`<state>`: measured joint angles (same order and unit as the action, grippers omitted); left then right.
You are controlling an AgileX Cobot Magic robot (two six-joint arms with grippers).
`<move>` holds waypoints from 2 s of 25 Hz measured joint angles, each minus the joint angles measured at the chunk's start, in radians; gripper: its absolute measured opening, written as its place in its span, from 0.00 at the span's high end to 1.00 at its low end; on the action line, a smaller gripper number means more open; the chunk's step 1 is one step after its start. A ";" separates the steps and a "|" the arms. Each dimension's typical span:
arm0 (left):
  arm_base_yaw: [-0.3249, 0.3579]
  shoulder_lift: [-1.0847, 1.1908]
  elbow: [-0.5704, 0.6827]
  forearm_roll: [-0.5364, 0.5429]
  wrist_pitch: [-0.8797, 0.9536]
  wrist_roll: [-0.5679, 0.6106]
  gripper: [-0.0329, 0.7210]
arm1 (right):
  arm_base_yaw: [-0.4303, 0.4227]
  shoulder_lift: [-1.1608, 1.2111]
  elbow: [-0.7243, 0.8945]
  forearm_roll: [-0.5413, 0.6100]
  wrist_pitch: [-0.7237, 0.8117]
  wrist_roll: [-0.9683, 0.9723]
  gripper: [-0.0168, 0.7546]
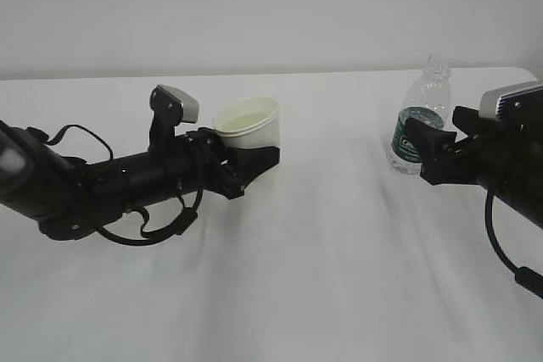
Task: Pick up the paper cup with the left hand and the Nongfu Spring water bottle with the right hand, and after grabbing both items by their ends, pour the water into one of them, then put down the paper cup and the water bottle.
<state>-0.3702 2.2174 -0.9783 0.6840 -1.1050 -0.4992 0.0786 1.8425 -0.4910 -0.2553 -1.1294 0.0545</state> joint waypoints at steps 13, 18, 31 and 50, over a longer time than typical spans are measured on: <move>0.093 -0.063 0.138 -0.117 -0.014 0.124 0.37 | 0.000 0.000 0.000 0.000 0.003 0.004 0.22; 0.116 -0.065 0.215 -0.201 -0.014 0.159 0.37 | 0.000 0.000 0.000 -0.004 0.004 0.006 0.22; 0.145 -0.116 0.340 -0.460 -0.015 0.337 0.38 | 0.000 0.000 0.000 -0.005 0.020 0.008 0.22; 0.145 -0.116 0.288 -0.703 -0.016 0.374 0.38 | 0.000 0.000 0.000 -0.006 0.025 0.010 0.22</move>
<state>-0.2256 2.1016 -0.6901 -0.0192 -1.1212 -0.1255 0.0786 1.8425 -0.4910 -0.2610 -1.1040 0.0649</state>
